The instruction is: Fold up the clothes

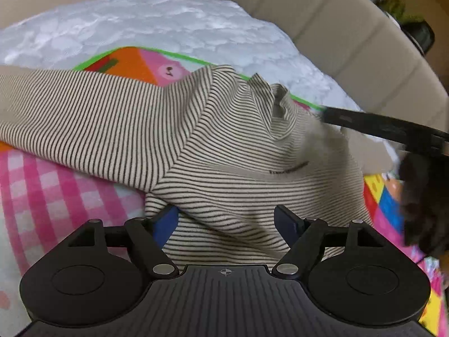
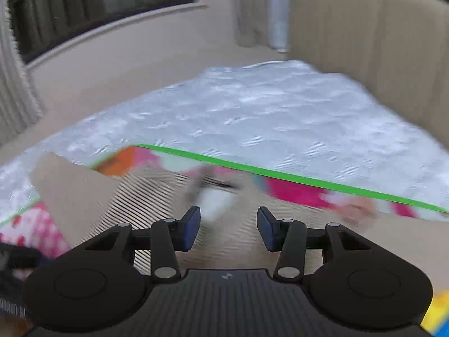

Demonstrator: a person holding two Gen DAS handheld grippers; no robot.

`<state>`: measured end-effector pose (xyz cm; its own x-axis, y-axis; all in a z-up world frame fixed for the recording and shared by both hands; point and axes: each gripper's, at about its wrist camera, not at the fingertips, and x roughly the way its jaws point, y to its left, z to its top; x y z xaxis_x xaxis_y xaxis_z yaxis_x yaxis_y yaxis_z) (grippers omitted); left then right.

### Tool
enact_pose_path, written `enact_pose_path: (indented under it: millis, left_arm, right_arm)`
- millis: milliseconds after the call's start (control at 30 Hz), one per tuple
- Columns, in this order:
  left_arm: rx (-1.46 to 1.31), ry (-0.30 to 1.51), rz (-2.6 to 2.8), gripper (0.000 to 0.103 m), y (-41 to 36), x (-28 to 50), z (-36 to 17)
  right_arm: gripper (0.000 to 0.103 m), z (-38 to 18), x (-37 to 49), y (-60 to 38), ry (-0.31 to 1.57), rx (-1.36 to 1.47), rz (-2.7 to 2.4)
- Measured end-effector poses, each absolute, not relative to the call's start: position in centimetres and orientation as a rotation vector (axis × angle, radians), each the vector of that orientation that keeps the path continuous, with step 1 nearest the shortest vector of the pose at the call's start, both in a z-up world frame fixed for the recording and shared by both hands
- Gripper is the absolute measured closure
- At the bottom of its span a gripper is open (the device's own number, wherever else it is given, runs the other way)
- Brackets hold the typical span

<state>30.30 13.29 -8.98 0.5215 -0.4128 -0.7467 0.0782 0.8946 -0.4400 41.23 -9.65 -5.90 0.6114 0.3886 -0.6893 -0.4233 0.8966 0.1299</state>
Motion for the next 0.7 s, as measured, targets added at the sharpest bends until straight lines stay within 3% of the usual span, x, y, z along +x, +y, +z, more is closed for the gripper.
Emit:
enact_pose_path:
  millis: [100,133,167,267,433,533,600,700]
  left_arm:
    - [-0.409,0.988,-0.314,0.015,13.7,30.4,-8.8]
    - [-0.418,0.988,-0.317,0.013,13.8,30.4,-8.7]
    - [-0.424,0.983,-0.316,0.013,13.9,30.4,-8.5]
    - [-0.447,0.949,-0.299,0.008,14.6,30.5,-7.7]
    - [-0.451,0.959,-0.229,0.005,15.7,31.2,-8.5]
    - [-0.429,0.988,-0.202,0.005,15.7,31.5,-9.4]
    - [-0.420,0.977,-0.205,0.005,15.6,31.3,-9.1]
    - [-0.415,0.978,-0.193,0.004,15.6,31.4,-9.1]
  right_arm:
    - [0.059,-8.4,42.3,-5.4,0.823,-0.156,0.508]
    - [0.068,-8.9,42.9,-4.6,0.826,-0.177,0.514]
    - [0.095,-9.3,43.5,-3.9,0.828,-0.195,0.520]
    - [0.097,-7.5,45.4,-3.0,0.717,-0.180,0.479]
    - [0.097,-6.3,48.3,-2.9,0.681,-0.242,0.370]
    - [0.091,-5.7,47.4,-6.2,0.706,-0.157,0.334]
    - [0.075,-5.3,45.4,-9.7,0.718,-0.103,0.300]
    - [0.067,-5.6,43.0,-15.6,0.747,-0.023,0.193]
